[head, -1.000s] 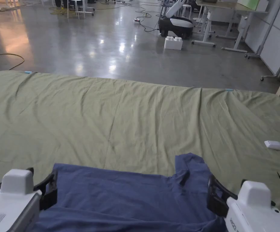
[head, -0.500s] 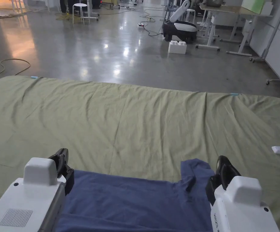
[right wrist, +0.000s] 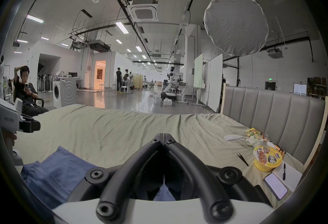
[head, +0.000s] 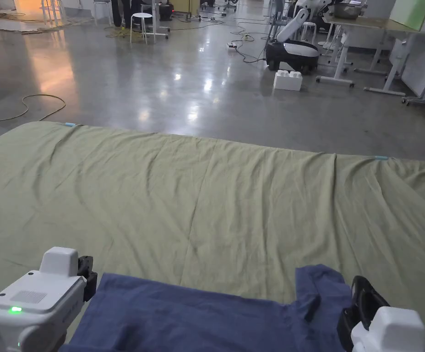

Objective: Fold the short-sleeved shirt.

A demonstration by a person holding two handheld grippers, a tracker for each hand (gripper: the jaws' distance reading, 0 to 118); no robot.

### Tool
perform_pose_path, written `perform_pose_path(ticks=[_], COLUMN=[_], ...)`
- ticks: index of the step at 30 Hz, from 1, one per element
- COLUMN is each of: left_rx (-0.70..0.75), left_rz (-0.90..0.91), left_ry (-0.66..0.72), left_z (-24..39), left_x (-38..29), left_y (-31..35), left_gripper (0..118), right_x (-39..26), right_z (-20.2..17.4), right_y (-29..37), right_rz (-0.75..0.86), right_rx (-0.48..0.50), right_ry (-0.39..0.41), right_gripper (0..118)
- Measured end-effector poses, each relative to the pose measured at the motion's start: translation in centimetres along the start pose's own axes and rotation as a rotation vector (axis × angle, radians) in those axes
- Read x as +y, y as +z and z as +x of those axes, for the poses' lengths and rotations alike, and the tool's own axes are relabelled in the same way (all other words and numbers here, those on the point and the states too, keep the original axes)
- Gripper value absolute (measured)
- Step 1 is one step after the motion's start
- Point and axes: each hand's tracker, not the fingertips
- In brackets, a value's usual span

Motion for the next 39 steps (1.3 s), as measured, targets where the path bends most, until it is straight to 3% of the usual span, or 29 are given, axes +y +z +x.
perform_pose_path(ticks=[1,3,5,7,16,18,19,20,21,24,25,27,30,33,35,39], left_rx=[-0.017,-0.030,-0.046,-0.063,-0.045,-0.034,-0.044,-0.058,-0.071,-0.105,-0.102,-0.098,-0.097,-0.100,-0.106,-0.107], left_rz=[-0.046,-0.121,-0.218,-0.301,-0.475,-0.472,-0.469,-0.448,-0.430,-0.423,-0.422,-0.399,-0.353,-0.315,-0.292,-0.265], left_ry=[0.021,0.042,0.062,0.062,0.002,0.000,0.000,-0.009,-0.021,-0.045,-0.058,-0.067,-0.026,-0.018,-0.008,0.000], left_z=[-0.4,-1.0,-0.4,-0.3,2.8,3.6,4.0,3.7,3.9,4.4,4.5,4.6,4.0,3.7,3.6,3.0], left_x=[0.2,0.3,1.0,1.1,0.8,1.3,1.5,1.5,1.5,1.6,1.6,1.8,2.1,2.5,2.7,2.8], left_y=[-1.6,-4.6,-6.7,-9.1,-12.4,-11.7,-11.5,-11.3,-11.1,-10.9,-10.8,-10.0,-9.1,-7.6,-6.6,-5.8], left_gripper=[3,26,63,76,73,54,41,20,11,5,5,5,5,5,5,5], right_x=[-0.2,-0.6,-1.2,-1.7,-4.4,-4.8,-5.1,-5.3,-5.5,-5.7,-5.7,-5.3,-4.7,-4.9,-5.8,-8.2], right_z=[0.1,0.1,0.4,0.6,2.7,3.1,3.3,3.5,3.8,4.8,5.2,6.3,8.2,9.8,10.4,10.3], right_y=[-0.3,-0.9,-1.4,-1.8,-2.4,-2.5,-2.7,-2.9,-3.1,-4.2,-4.8,-6.2,-9.8,-14.9,-18.4,-23.3], right_rz=[-0.009,-0.034,-0.059,-0.085,-0.195,-0.214,-0.229,-0.243,-0.266,-0.330,-0.365,-0.376,-0.487,-0.633,-0.751,-0.888], right_rx=[0.002,0.001,0.001,-0.009,-0.053,-0.062,-0.067,-0.068,-0.067,-0.067,-0.072,-0.068,-0.040,0.015,0.068,0.080], right_ry=[0.005,0.023,0.027,0.031,0.014,0.008,0.001,-0.007,-0.023,-0.093,-0.097,-0.088,-0.096,-0.108,-0.105,-0.066], right_gripper=[1,1,1,1,1,1,1,1,1,2,5,25,35,65,69,73])
